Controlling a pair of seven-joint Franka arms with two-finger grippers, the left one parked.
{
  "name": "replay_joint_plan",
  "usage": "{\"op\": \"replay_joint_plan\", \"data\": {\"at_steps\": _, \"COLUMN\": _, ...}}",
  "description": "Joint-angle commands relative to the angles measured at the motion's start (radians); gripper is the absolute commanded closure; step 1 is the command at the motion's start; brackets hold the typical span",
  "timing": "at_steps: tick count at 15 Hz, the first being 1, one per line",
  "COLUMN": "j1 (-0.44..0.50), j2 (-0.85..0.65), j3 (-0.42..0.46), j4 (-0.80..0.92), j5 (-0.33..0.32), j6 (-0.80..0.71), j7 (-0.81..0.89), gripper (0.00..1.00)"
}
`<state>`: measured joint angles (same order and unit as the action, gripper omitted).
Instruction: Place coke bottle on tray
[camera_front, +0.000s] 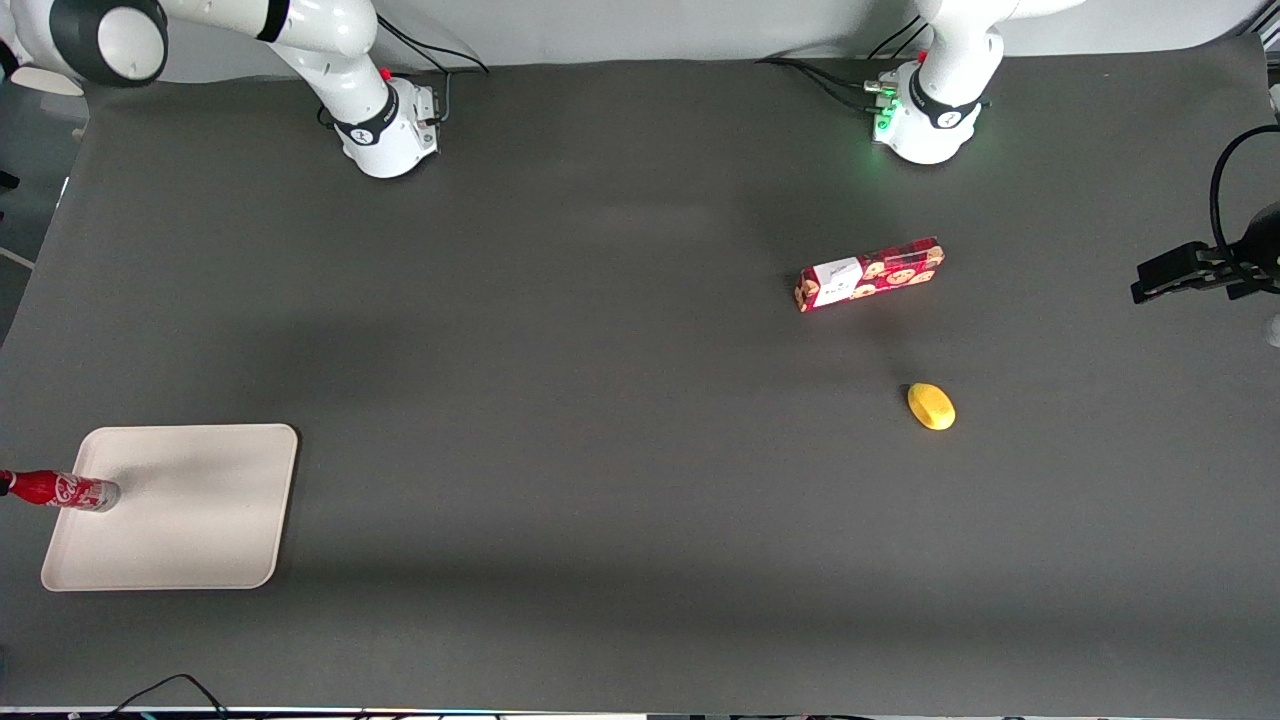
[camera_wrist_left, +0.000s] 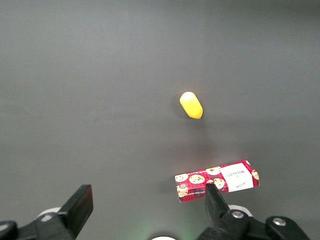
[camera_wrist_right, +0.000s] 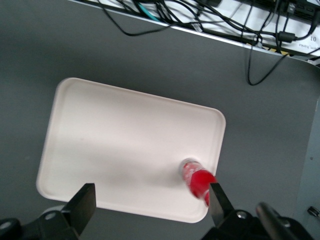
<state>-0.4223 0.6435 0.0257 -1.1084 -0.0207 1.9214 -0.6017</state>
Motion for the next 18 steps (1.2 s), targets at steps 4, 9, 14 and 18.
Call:
{"op": "replay_joint_plan", "data": {"at_steps": 4, "j1": 0.131, "j2": -0.369, "j3": -0.047, "j4": -0.303, "j5": -0.002, "j6": -0.181, "j7": 0.176, "gripper": 0.00}}
{"op": "replay_joint_plan", "data": {"at_steps": 9, "j1": 0.253, "j2": -0.609, "j3": -0.047, "j4": -0.517, "j5": 0.030, "j6": -0.260, "j7": 0.400, "gripper": 0.00}}
{"op": "replay_joint_plan", "data": {"at_steps": 14, "j1": 0.345, "j2": -0.751, "j3": -0.047, "j4": -0.660, "j5": 0.048, "j6": -0.252, "j7": 0.526, "gripper": 0.00}}
{"op": "replay_joint_plan", "data": {"at_steps": 18, "j1": 0.358, "j2": -0.817, "j3": -0.050, "j4": -0.752, "j5": 0.047, "j6": -0.211, "j7": 0.531, "gripper": 0.00}}
